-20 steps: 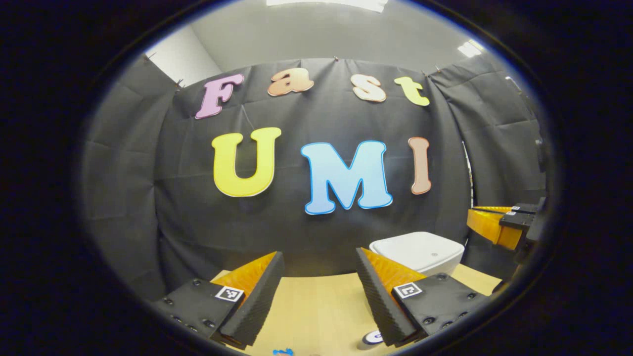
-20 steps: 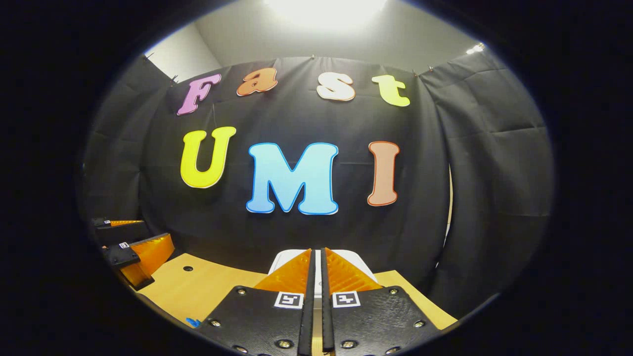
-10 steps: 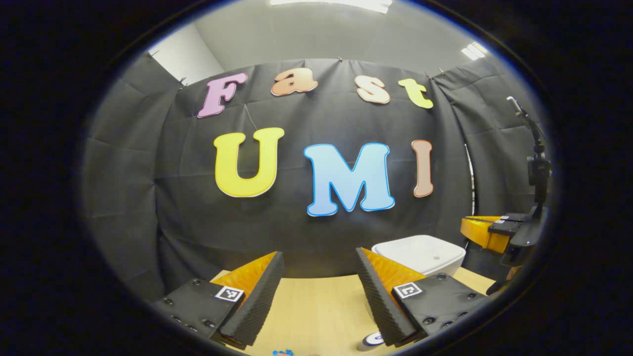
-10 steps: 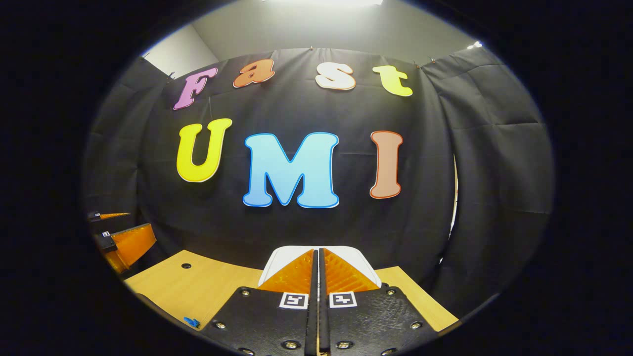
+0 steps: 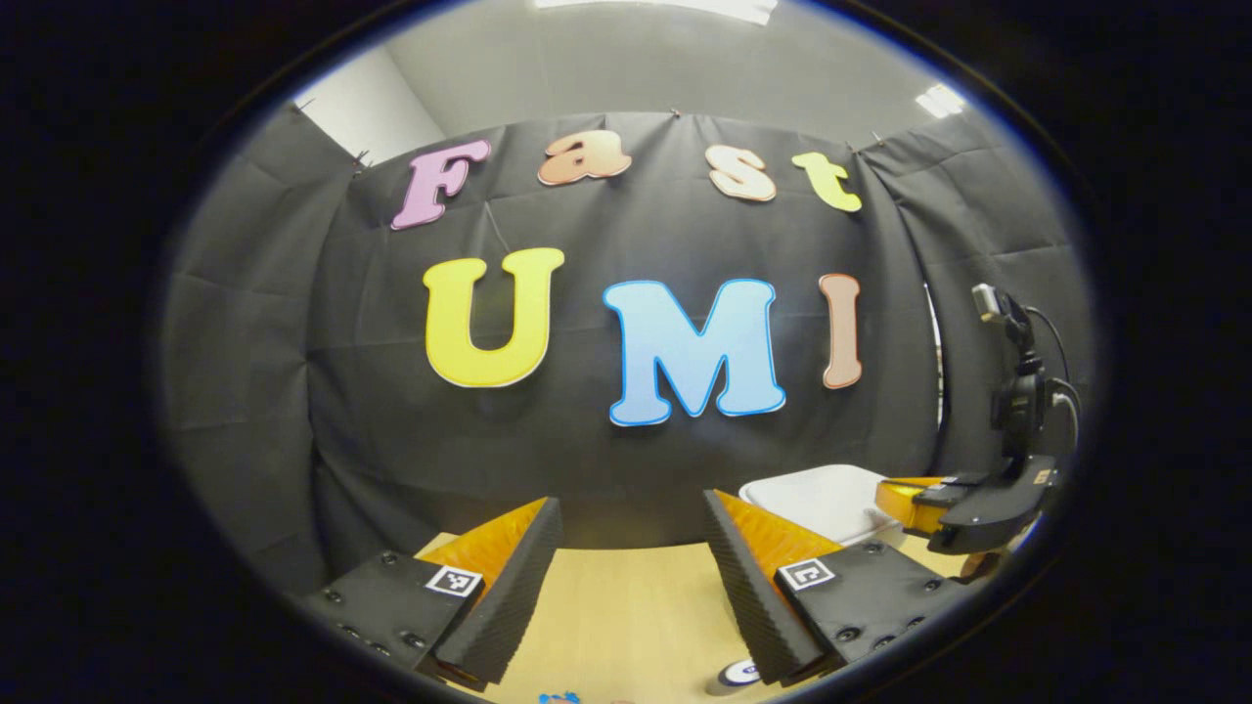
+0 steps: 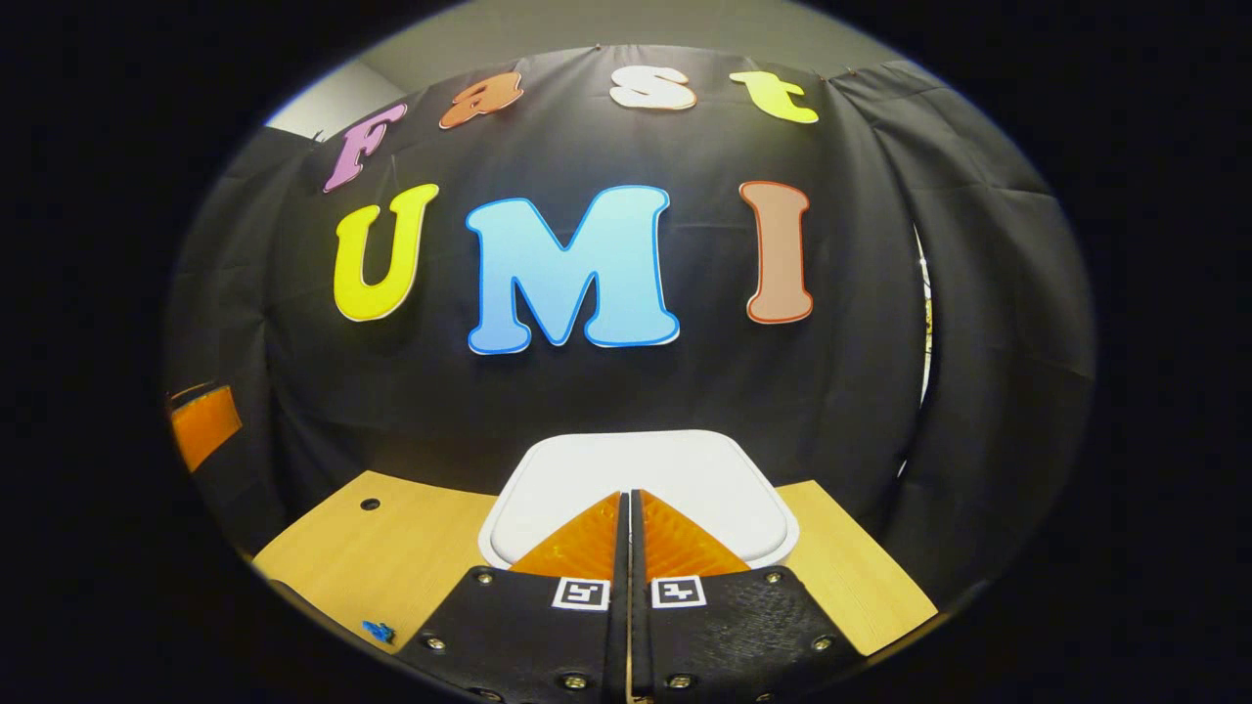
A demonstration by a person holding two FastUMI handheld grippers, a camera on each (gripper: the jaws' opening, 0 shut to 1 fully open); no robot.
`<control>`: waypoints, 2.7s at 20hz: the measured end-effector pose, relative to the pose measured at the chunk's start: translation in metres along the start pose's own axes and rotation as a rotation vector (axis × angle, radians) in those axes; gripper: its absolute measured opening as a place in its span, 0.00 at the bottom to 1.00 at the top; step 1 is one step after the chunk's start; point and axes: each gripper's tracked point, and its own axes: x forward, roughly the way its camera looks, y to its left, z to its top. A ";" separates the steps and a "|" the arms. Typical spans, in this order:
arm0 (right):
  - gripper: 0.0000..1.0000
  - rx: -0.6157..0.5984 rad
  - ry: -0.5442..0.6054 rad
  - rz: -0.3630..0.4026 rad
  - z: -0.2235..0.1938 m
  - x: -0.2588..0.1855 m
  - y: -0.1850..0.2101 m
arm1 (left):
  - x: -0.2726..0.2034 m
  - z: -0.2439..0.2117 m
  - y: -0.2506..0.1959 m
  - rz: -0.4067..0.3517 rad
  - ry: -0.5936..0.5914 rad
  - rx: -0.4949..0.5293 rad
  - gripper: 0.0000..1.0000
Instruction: Press the lid of the desktop garbage bin to open it, pick up the crumpled paper on the desktop and throw it into the bin, then pick up the pop can on the desktop and drop it into the bin, and finally close the garbage bin lid.
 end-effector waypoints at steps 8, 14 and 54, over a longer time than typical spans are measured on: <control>0.01 0.010 0.029 0.012 -0.018 0.013 0.000 | 0.004 -0.010 0.003 0.026 0.022 -0.005 0.97; 0.01 0.028 0.001 0.017 -0.022 0.016 -0.002 | 0.007 -0.014 0.005 0.036 0.035 -0.009 0.97; 0.01 0.077 -0.153 0.049 0.061 -0.054 0.010 | -0.025 -0.018 0.016 0.052 0.025 -0.030 0.97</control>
